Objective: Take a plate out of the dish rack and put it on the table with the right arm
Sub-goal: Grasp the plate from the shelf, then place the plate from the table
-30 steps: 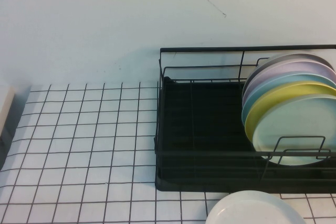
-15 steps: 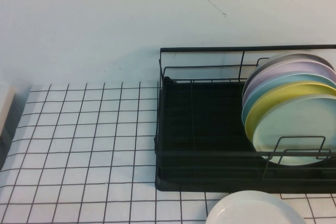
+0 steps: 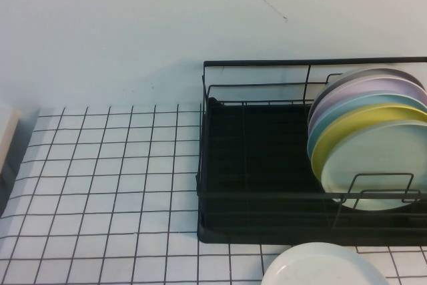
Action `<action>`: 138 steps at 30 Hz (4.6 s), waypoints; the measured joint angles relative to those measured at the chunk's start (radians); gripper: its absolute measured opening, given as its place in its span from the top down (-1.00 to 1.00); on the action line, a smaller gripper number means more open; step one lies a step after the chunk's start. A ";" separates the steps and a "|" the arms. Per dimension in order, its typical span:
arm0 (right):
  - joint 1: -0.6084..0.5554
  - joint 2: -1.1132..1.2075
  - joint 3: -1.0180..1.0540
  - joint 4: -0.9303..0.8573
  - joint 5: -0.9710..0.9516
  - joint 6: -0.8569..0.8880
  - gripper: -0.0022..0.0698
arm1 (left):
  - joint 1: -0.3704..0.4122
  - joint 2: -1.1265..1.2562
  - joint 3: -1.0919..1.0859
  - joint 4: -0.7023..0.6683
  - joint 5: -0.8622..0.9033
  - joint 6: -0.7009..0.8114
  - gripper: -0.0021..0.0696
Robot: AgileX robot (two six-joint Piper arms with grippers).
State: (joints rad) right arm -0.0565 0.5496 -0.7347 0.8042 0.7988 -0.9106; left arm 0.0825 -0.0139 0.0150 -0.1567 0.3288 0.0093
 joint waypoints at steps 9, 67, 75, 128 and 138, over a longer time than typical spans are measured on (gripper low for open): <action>0.000 0.370 -0.255 -0.079 0.236 -0.481 -0.28 | 0.000 0.000 0.000 0.000 0.000 0.000 0.95; 0.046 0.892 -0.592 -0.484 0.134 -0.478 0.67 | 0.000 0.000 0.000 -0.002 0.000 0.000 0.95; 0.046 0.616 -0.600 -0.442 0.248 -0.237 0.68 | 0.000 0.000 0.000 -0.004 0.000 0.000 0.95; 0.046 0.505 0.365 0.172 -0.033 -0.150 0.68 | 0.000 0.000 0.000 -0.004 0.000 0.000 0.95; 0.046 0.704 0.365 0.299 -0.107 -0.336 0.56 | 0.000 0.000 0.000 -0.004 0.000 0.000 0.95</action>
State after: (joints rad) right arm -0.0104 1.2536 -0.3700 1.1035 0.6915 -1.2470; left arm 0.0825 -0.0139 0.0150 -0.1603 0.3288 0.0093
